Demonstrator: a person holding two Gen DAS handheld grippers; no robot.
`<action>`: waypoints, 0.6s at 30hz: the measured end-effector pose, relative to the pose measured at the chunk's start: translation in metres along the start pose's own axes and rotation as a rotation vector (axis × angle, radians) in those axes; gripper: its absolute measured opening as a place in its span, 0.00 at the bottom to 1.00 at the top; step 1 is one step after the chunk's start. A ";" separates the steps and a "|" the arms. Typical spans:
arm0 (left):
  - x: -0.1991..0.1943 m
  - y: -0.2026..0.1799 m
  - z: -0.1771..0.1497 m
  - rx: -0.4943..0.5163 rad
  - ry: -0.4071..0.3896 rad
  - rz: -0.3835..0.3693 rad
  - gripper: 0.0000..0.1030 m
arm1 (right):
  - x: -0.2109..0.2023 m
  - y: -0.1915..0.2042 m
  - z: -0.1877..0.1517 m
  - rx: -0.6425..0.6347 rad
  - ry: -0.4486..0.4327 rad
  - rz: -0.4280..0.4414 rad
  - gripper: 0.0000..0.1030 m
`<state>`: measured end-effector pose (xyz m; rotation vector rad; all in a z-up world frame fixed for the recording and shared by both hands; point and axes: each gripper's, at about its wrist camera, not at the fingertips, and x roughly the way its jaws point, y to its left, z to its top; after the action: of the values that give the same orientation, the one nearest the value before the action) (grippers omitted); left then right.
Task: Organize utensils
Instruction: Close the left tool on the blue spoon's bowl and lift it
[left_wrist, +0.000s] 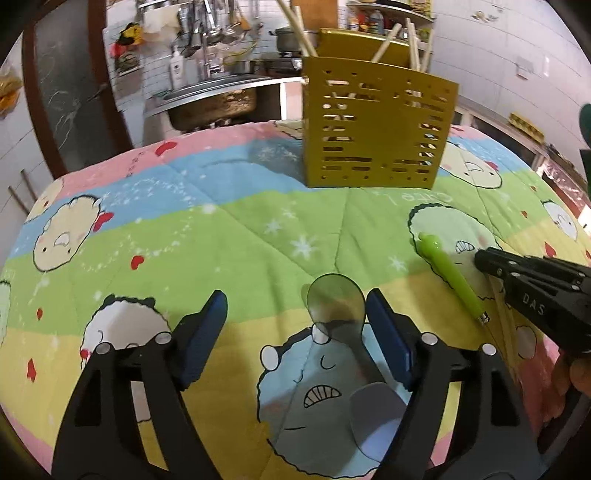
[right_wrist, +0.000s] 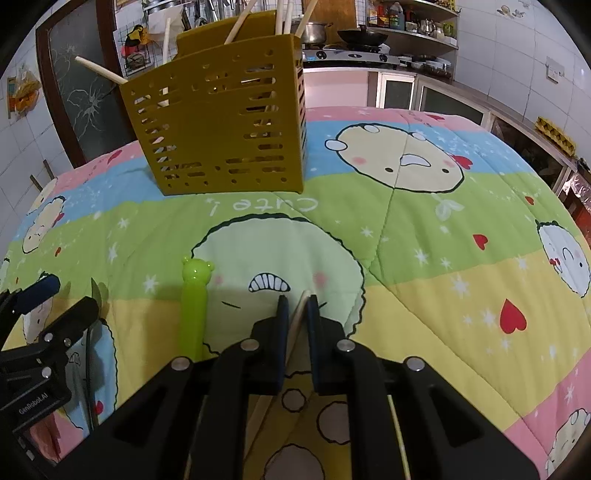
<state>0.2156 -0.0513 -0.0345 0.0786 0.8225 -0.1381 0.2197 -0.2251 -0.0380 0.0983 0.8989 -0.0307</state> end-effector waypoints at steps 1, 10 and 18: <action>0.000 0.001 0.000 -0.006 0.003 0.004 0.75 | 0.000 0.000 0.000 0.004 0.001 0.003 0.10; 0.017 0.007 0.000 -0.097 0.112 -0.073 0.80 | 0.004 -0.008 0.001 0.036 0.013 0.042 0.11; 0.026 -0.001 0.007 -0.124 0.147 -0.053 0.60 | 0.006 -0.010 0.003 0.056 0.023 0.047 0.11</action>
<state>0.2381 -0.0556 -0.0484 -0.0504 0.9786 -0.1323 0.2253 -0.2355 -0.0414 0.1723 0.9188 -0.0106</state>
